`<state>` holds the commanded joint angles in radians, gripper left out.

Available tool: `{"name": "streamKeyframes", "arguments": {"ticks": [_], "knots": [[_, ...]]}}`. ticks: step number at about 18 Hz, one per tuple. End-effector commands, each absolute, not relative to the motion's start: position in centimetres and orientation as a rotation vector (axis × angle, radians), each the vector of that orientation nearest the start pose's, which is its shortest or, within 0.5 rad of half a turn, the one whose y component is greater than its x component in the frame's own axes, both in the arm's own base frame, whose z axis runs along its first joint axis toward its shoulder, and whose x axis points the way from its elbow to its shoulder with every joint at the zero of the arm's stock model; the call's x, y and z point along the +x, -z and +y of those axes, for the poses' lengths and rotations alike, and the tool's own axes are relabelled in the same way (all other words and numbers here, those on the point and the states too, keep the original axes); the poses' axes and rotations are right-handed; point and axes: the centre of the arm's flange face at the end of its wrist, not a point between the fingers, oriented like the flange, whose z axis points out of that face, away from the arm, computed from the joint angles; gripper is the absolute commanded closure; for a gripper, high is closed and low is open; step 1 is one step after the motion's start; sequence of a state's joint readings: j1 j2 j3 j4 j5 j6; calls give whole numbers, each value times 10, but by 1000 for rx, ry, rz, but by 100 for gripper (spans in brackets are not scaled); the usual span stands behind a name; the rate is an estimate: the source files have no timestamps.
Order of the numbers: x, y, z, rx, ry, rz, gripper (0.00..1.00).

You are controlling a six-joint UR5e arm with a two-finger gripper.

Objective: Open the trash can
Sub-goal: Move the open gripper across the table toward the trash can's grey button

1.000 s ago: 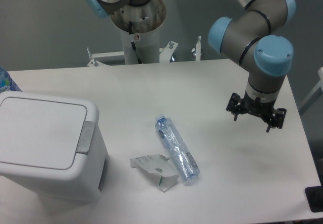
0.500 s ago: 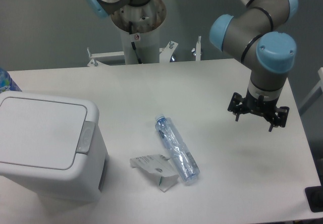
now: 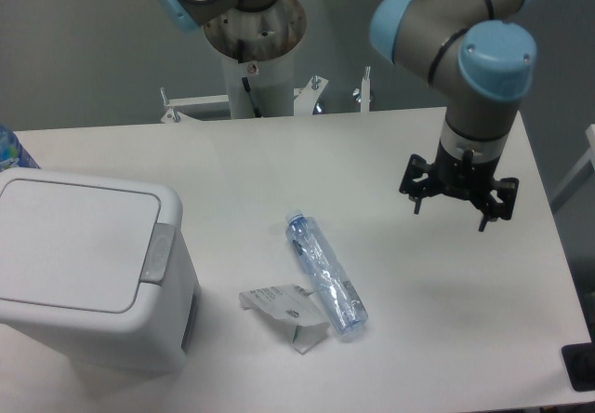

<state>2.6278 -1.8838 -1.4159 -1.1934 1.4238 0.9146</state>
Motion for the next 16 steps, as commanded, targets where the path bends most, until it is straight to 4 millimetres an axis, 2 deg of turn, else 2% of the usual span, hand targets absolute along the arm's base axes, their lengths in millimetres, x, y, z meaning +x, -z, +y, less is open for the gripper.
{"name": "streamKeyframes", "arguments": {"ticks": [5, 13, 16], "knots": [[-443, -452, 481, -2819, -112, -264, 0], [-409, -497, 520, -2690, -60, -368, 0], [-394, -502, 533, -2667, -30, -370, 0]]}}
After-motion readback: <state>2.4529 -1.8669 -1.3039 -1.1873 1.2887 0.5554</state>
